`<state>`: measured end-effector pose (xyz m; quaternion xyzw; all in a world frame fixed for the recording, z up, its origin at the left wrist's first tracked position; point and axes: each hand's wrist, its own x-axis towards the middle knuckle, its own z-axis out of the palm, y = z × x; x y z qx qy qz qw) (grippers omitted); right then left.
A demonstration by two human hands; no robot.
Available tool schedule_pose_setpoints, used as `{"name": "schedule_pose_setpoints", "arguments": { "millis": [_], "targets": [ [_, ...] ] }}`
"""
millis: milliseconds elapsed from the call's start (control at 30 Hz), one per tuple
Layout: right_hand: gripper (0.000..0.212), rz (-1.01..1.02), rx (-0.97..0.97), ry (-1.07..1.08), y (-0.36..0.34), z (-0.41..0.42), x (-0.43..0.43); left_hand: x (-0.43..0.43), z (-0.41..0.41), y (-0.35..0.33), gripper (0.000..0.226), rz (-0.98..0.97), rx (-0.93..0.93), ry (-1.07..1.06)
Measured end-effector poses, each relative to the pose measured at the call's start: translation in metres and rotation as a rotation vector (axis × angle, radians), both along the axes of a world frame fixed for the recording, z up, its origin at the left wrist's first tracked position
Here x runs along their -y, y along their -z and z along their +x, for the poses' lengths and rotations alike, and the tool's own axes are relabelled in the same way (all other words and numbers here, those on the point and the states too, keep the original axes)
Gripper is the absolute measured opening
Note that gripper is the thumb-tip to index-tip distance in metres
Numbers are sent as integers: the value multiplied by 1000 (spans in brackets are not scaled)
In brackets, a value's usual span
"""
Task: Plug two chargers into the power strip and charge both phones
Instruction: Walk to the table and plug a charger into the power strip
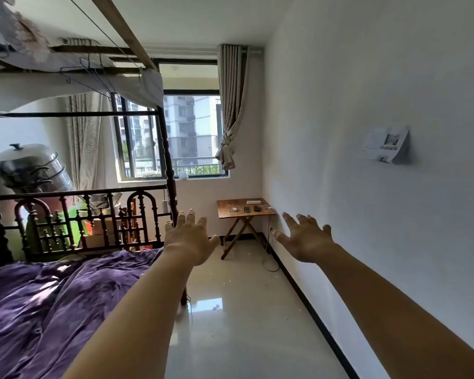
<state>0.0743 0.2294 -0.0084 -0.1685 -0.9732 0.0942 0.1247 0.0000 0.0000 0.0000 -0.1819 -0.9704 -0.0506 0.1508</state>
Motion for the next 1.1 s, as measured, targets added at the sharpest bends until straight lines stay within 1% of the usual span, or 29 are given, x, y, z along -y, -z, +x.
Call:
{"name": "schedule_pose_setpoints", "arguments": {
  "millis": [267, 333, 400, 533, 733, 833, 1100],
  "targets": [
    [69, 80, 45, 12, 4, -62, -17, -16, -66, 7, 66, -30, -2, -3],
    [69, 82, 54, 13, 2, -85, -27, -27, -88, 6, 66, -30, 24, 4],
    [69, 66, 64, 16, 6, -136, -51, -55, -136, 11, 66, -5, 34, 0],
    [69, 102, 63, -12, 2, -157, -60, -69, -156, 6, 64, -23, -10, 38],
    [67, 117, 42, -27, -2, -267, -121, -143, -259, 4, 65, -15, 3, 59],
    [67, 117, 40, -23, -2, -323, -149, -171, -310, 5, 64, -49, -12, 67],
    [68, 127, 78, -22, 25, -474, -204, -232, -460, 21, 62, -87, 11, 64]
  ]
}}
